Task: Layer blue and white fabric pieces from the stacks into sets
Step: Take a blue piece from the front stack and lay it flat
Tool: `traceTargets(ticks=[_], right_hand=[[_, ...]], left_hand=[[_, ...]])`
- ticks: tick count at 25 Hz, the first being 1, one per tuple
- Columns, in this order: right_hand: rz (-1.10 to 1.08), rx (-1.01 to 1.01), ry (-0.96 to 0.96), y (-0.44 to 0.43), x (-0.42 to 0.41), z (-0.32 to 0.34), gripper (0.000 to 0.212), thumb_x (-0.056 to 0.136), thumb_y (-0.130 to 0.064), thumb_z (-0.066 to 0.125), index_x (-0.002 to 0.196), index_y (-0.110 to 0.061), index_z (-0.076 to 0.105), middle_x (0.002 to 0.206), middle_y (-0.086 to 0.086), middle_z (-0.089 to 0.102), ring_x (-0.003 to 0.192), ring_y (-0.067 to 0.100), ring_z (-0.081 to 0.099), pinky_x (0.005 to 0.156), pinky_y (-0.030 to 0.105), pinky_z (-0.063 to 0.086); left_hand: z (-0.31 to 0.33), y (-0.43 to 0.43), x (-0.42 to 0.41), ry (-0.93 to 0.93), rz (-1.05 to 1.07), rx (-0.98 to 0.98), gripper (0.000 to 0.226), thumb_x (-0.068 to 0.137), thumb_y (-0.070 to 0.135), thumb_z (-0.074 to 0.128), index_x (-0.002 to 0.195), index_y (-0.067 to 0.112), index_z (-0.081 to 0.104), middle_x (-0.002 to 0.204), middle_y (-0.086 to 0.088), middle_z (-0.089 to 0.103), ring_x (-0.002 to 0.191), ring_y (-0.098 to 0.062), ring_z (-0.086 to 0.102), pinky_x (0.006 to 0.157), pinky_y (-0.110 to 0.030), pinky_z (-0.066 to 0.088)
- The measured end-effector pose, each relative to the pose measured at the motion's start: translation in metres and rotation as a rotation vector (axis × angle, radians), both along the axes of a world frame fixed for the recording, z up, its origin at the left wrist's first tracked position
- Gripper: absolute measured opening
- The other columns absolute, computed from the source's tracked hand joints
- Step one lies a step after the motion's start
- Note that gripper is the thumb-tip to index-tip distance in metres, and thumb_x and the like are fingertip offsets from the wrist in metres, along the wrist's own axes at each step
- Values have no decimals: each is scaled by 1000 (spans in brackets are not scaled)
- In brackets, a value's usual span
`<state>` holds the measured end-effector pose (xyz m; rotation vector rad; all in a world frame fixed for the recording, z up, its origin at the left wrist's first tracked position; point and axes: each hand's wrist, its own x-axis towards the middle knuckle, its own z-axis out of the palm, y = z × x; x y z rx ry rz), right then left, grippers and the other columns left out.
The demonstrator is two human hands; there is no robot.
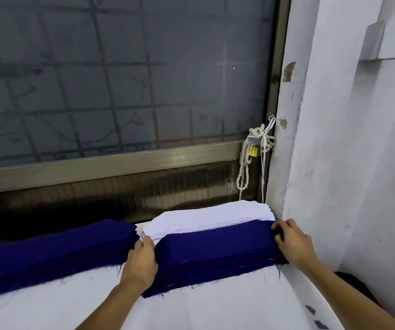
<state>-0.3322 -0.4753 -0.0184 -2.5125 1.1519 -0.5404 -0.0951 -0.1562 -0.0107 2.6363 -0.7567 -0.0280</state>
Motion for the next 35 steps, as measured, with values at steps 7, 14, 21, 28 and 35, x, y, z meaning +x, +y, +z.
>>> traceTargets(ticks=[7,14,21,28,35], right_hand=[[0,-57,31,14,-19,-4,24,103,-18,40,114,-34,53,119,-9,48,105,12,52,106,37,32],[-58,-230,192,19,-19,13,26,103,-25,40,122,-32,58,133,-3,49,124,18,45,113,36,31],[83,-207,-57,69,47,56,17,100,-23,59,114,-31,63,127,-6,63,111,12,58,103,31,49],[384,114,-136,172,170,78,16,95,-30,67,88,-34,53,76,-7,63,67,11,62,58,16,45],[597,285,-34,235,283,72,26,96,-35,63,75,-22,55,70,-3,62,68,16,61,67,33,50]], left_hand=[[-5,18,-25,-38,-40,41,38,95,-3,44,126,18,39,133,-5,49,114,-19,50,99,-30,47],[24,30,-21,-93,-135,143,30,98,3,45,124,18,46,127,-3,55,110,-20,52,95,-33,50],[88,48,30,-126,-77,-22,16,102,11,49,115,21,52,114,-1,58,98,-19,59,87,-39,55],[94,114,95,-104,-12,-73,7,103,21,53,108,26,53,102,7,55,88,-10,57,81,-33,54],[73,169,157,-75,17,58,7,103,29,56,104,23,60,107,4,59,95,-14,59,89,-38,55]])
